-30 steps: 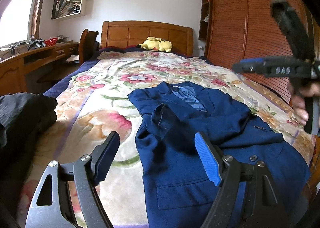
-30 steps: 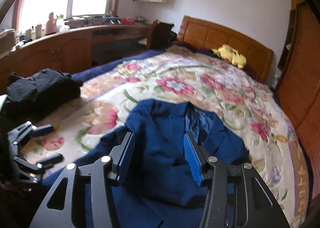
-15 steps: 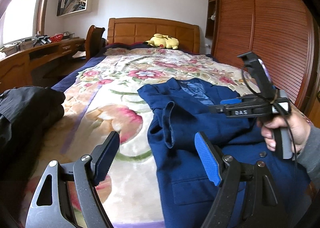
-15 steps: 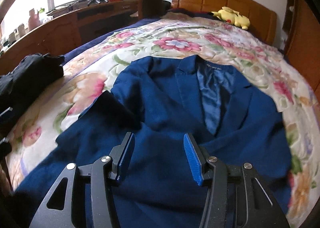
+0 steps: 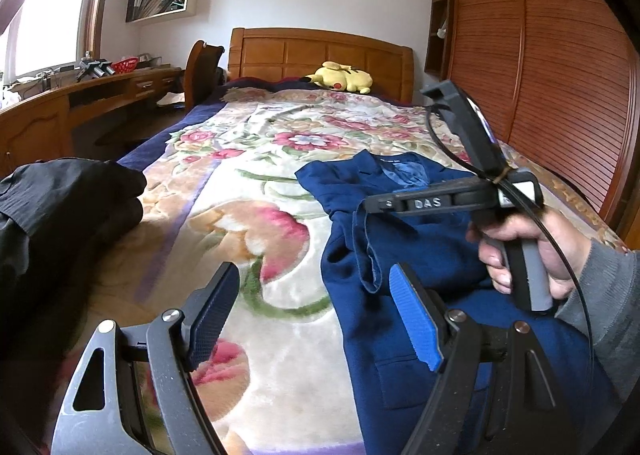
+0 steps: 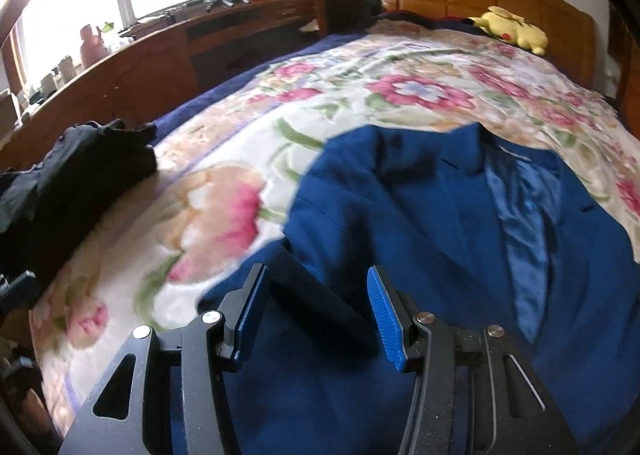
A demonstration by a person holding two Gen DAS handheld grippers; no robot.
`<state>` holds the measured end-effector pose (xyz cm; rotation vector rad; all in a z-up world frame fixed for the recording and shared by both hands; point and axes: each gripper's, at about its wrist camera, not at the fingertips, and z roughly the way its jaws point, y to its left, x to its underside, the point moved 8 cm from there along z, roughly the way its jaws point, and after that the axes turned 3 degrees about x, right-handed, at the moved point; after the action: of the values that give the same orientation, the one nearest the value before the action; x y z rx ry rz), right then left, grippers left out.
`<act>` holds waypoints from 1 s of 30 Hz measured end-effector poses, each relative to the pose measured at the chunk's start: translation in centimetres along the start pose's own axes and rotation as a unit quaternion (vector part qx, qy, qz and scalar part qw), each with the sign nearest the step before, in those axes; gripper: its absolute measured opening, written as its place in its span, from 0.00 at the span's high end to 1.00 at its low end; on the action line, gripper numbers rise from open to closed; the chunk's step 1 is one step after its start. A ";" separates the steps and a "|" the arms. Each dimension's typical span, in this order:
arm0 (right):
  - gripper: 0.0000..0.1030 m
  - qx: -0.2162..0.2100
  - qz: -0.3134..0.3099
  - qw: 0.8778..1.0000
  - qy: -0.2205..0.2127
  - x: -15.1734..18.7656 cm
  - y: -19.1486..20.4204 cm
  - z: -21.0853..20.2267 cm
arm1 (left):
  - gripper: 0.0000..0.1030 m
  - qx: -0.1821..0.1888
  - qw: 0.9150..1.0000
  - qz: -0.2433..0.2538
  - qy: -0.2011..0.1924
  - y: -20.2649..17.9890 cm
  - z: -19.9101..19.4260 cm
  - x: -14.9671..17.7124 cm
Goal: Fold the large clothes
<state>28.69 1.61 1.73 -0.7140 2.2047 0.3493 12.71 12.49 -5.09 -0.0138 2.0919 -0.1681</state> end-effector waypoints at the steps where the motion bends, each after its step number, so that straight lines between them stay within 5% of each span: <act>1: 0.49 -0.005 0.000 1.000 -0.001 -0.2 0.3 0.3 | 0.24 0.000 1.000 0.000 0.000 0.0 0.0 0.0; 8: 0.49 0.002 0.004 1.000 0.029 0.3 0.7 2.2 | 0.24 -0.005 1.000 0.003 0.001 0.8 -0.2 0.1; 12: 0.89 -0.011 0.010 0.999 0.033 0.7 1.0 2.1 | 0.24 -0.006 1.000 -0.002 -0.002 1.3 -0.5 0.0; 14: 0.94 -0.012 -0.002 1.000 0.027 0.8 1.4 0.8 | 0.24 -0.007 1.000 -0.003 -0.003 1.3 -0.5 0.0; 19: 0.95 -0.004 -0.007 1.000 -0.012 1.9 2.1 -4.0 | 0.24 -0.006 1.000 0.001 -0.005 0.9 -0.8 0.0; 30: 0.95 0.028 -0.030 0.998 -0.040 9.6 4.2 -12.3 | 0.24 -0.001 1.000 0.007 -0.011 -0.5 -2.0 0.2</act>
<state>13.67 -4.27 2.78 -0.7219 2.1054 0.2795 10.84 12.21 -4.23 -0.0024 2.0696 -0.1575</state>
